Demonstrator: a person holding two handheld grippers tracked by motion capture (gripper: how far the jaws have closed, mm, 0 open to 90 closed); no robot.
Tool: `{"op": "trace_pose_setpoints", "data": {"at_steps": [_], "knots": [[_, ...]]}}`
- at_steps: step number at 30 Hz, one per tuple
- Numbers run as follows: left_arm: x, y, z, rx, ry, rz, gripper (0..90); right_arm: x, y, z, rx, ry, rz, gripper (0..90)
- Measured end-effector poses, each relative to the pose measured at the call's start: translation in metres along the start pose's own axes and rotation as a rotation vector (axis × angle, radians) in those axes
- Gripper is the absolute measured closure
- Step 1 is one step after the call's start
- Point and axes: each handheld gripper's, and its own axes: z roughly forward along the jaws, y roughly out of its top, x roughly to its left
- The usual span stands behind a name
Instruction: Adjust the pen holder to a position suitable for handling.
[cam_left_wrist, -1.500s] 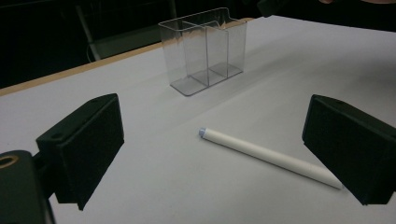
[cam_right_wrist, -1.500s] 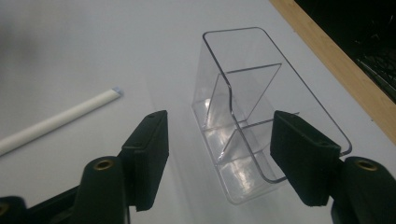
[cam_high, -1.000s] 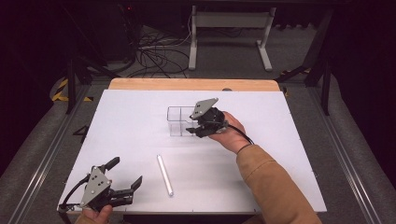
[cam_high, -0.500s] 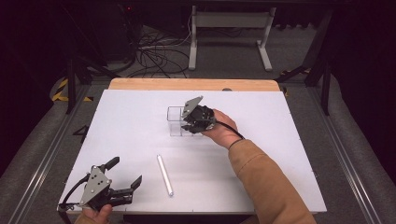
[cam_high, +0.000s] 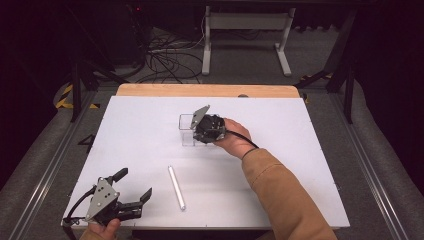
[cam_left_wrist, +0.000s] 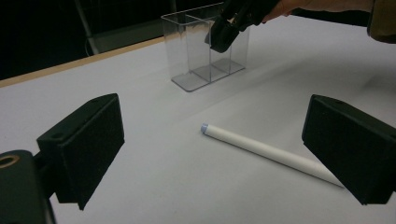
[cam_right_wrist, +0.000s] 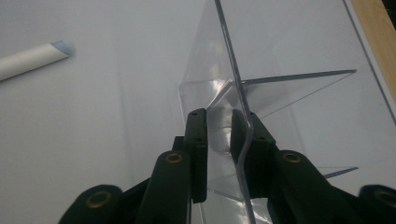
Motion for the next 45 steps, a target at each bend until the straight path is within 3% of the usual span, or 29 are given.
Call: {"op": "trace_pose_setpoints", "data": {"at_steps": [4,7,15,19,24,35,45], "knots": [[0.0,0.0,0.0,0.0,-0.001,0.001,6.5,0.002,0.001,-0.005,0.008,0.049,-0.003,86.4],[0.0,0.0,0.0,0.0,0.001,0.001,6.5,0.003,0.0,-0.008,0.018,0.056,-0.015,86.8],[0.0,0.0,0.0,-0.001,0.003,0.0,6.5,0.006,-0.008,-0.034,0.021,0.138,0.004,87.6],[-0.001,0.0,0.0,-0.003,0.003,-0.006,6.5,0.013,-0.018,-0.045,0.008,0.162,-0.027,87.7],[-0.001,0.0,0.001,0.005,0.001,-0.003,6.5,0.027,-0.033,-0.055,-0.014,0.209,-0.028,87.6],[-0.001,0.0,0.001,0.007,0.006,0.006,6.5,0.053,-0.04,-0.057,-0.011,0.238,-0.065,87.3],[0.0,0.0,0.001,0.005,0.002,-0.002,6.5,0.054,-0.04,-0.055,-0.015,0.237,-0.066,85.5]]}}
